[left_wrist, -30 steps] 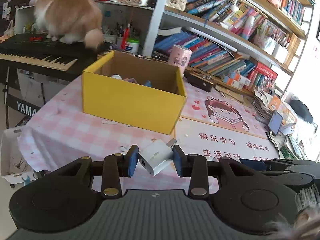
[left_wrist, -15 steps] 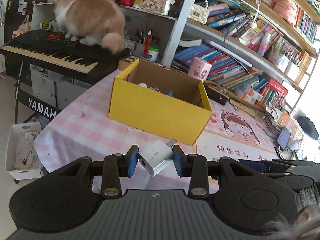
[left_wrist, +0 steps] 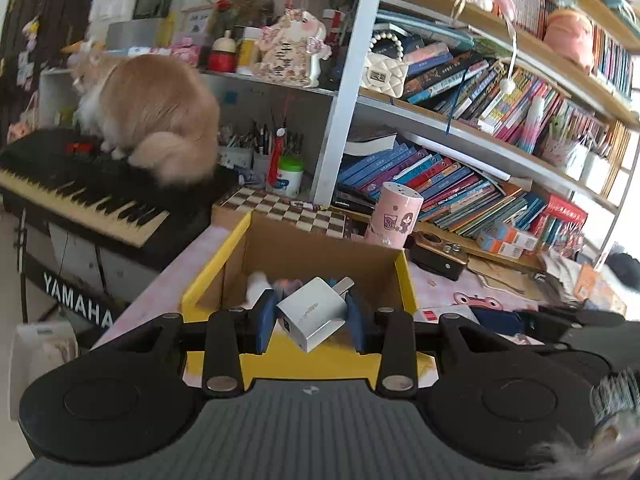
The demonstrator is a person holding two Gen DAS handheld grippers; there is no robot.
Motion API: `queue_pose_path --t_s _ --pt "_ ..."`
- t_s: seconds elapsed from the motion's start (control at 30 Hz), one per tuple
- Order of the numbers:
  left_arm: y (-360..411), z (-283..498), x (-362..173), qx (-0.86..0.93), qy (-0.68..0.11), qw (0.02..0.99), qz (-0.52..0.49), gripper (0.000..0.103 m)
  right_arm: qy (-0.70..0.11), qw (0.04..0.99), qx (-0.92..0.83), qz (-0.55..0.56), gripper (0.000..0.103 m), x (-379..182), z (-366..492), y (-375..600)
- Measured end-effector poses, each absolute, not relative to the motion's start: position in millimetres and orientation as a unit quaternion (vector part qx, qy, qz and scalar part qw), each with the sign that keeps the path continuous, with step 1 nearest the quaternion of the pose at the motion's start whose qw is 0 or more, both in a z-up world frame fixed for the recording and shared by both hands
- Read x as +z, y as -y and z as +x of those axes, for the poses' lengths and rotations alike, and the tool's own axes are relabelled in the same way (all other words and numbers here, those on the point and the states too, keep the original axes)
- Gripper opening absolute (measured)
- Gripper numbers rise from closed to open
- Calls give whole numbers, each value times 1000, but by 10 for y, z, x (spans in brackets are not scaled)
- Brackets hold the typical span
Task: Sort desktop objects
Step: 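Lift the charger plug and small box and carry both to the yellow box, then open the left gripper over the box while the right releases the small box inside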
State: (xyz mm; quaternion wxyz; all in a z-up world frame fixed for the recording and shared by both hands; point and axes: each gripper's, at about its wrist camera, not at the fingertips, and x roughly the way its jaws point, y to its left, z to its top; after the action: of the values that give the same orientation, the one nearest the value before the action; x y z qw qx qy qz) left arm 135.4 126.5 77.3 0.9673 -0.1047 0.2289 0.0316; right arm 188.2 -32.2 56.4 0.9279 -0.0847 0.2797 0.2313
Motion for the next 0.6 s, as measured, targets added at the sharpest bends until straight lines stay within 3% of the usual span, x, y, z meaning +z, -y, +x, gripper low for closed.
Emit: queue_pose_path --t_s 0.37,0.6 --pt "-1402 2769 413 55 -326 940 -89 35 -323 872 292 -225 57 78 3031 -88" --pt "-1378 3167 79 70 -379 920 -79 35 -349 822 332 -305 57 -224 3241 -241"
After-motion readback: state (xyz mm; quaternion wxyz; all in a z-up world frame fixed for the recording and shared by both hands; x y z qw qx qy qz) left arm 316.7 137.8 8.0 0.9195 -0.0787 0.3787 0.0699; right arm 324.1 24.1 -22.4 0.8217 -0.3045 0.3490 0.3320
